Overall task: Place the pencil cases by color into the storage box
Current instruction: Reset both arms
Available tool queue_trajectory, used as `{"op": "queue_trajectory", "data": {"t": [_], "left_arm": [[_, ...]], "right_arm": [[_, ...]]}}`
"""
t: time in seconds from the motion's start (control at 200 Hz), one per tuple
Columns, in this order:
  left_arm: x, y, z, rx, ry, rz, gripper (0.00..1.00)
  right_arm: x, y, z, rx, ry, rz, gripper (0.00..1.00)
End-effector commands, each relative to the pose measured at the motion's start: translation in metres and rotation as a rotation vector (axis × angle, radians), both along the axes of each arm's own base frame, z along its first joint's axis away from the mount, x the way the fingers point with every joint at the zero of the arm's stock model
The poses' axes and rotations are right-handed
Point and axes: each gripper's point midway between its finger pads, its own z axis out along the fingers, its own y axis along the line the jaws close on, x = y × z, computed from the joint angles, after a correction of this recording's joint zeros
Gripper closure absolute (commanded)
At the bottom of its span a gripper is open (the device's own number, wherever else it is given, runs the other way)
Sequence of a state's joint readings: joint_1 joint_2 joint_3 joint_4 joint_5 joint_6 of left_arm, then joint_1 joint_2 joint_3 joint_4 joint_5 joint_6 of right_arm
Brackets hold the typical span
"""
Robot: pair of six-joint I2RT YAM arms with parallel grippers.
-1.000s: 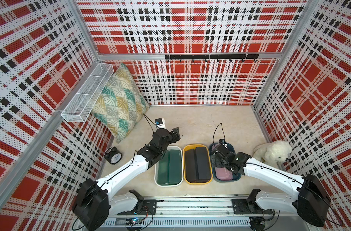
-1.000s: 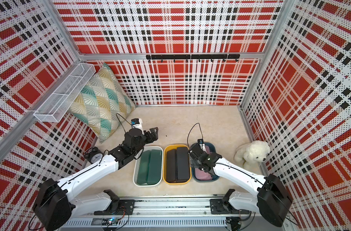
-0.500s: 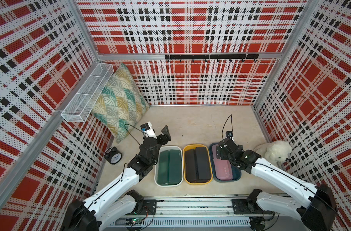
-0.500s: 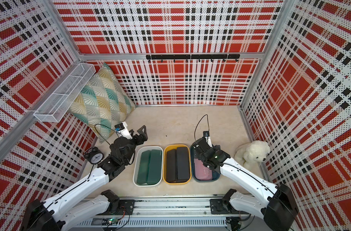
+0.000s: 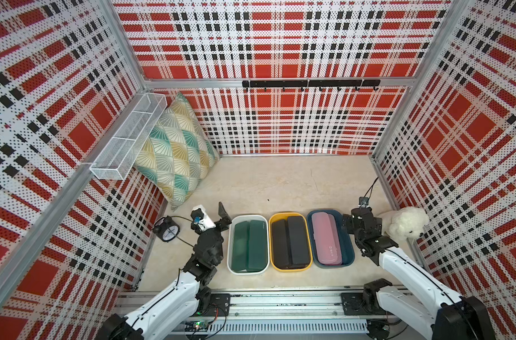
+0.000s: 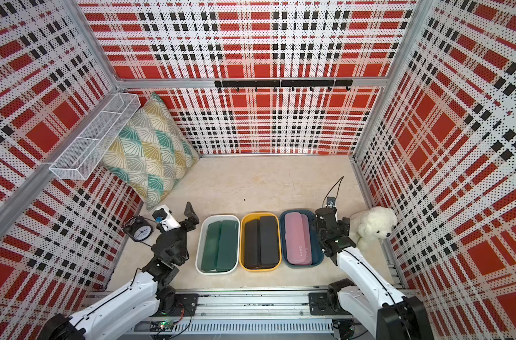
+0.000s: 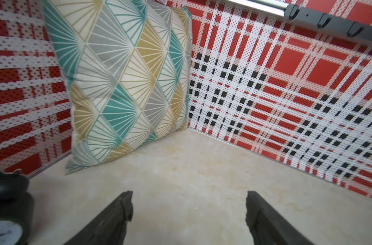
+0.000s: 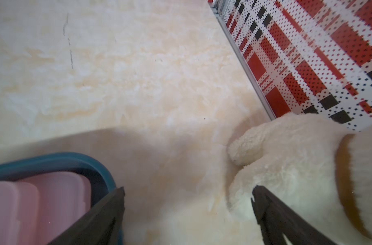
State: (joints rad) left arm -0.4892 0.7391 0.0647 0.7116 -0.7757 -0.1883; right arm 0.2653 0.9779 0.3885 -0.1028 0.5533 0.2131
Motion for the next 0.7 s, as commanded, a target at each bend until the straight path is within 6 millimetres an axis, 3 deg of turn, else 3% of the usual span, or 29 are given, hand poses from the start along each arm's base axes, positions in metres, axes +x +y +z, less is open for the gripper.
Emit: {"op": "queue_trajectory", "data": {"t": [0.0,0.12,0.301,0.441,0.581,0.696], "left_arm": [[-0.024,0.031,0.018,0.075,-0.125,0.142,0.13],[-0.028,0.056,-0.014,0.074,-0.067,0.202,0.12],[-0.029,0.075,-0.009,0.044,-0.158,0.166,0.11],[-0.025,0.09,-0.004,0.015,-0.205,0.135,0.09],[-0.005,0.083,0.002,0.037,-0.213,0.046,0.11],[0.001,0.082,0.004,0.03,-0.236,0.03,0.11]], "right_arm": [[0.022,0.0,0.019,-0.028,-0.187,0.041,0.0],[0.027,-0.002,0.025,-0.028,-0.287,0.065,0.0],[0.024,-0.005,0.054,0.007,-0.536,0.104,0.0],[0.018,-0.013,0.062,0.052,-0.648,0.111,0.0],[0.023,-0.02,0.067,0.072,-0.698,0.108,0.0],[0.038,-0.013,0.062,0.126,-0.687,0.16,0.0]]}}
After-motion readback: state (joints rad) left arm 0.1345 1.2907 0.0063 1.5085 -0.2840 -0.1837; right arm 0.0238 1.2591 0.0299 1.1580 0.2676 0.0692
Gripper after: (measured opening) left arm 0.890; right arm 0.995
